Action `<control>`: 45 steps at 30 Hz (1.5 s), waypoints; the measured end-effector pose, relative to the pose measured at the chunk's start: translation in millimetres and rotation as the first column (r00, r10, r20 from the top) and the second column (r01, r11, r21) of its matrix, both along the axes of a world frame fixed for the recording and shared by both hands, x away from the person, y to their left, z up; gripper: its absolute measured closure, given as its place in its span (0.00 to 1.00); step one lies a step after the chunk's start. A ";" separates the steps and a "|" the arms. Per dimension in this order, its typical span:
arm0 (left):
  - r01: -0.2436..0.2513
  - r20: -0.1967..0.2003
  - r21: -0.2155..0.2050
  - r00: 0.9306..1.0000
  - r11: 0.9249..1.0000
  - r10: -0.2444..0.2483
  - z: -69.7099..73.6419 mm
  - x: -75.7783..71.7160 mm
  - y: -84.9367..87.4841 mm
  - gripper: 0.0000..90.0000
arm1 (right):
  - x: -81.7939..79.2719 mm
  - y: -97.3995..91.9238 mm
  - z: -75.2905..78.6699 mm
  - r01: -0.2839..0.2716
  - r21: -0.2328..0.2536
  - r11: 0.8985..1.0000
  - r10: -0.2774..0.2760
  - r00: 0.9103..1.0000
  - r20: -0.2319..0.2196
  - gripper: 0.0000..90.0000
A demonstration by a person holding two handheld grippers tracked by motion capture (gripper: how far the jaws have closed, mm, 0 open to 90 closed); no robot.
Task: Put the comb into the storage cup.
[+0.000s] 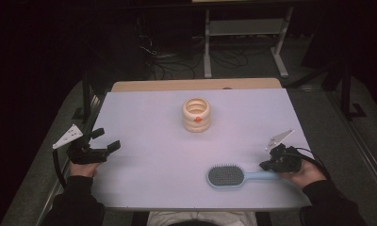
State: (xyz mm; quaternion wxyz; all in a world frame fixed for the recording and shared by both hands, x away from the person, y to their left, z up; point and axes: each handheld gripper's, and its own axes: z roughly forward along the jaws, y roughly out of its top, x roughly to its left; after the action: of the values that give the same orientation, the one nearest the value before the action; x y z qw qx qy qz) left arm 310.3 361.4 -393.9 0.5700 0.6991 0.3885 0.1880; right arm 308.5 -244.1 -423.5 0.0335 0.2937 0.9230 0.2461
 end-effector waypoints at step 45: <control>-0.003 -0.002 0.000 1.000 1.000 0.003 -0.1 -0.1 -0.9 0.00 | -21.5 -3.5 34.4 -0.047 -0.044 0.998 0.052 0.991 0.122 0.65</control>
State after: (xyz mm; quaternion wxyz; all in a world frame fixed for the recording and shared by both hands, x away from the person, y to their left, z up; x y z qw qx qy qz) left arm 310.1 360.5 -394.0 0.5693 0.6988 0.3901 0.1883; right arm 287.0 -247.6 -389.1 0.0906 0.2544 0.9311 0.2454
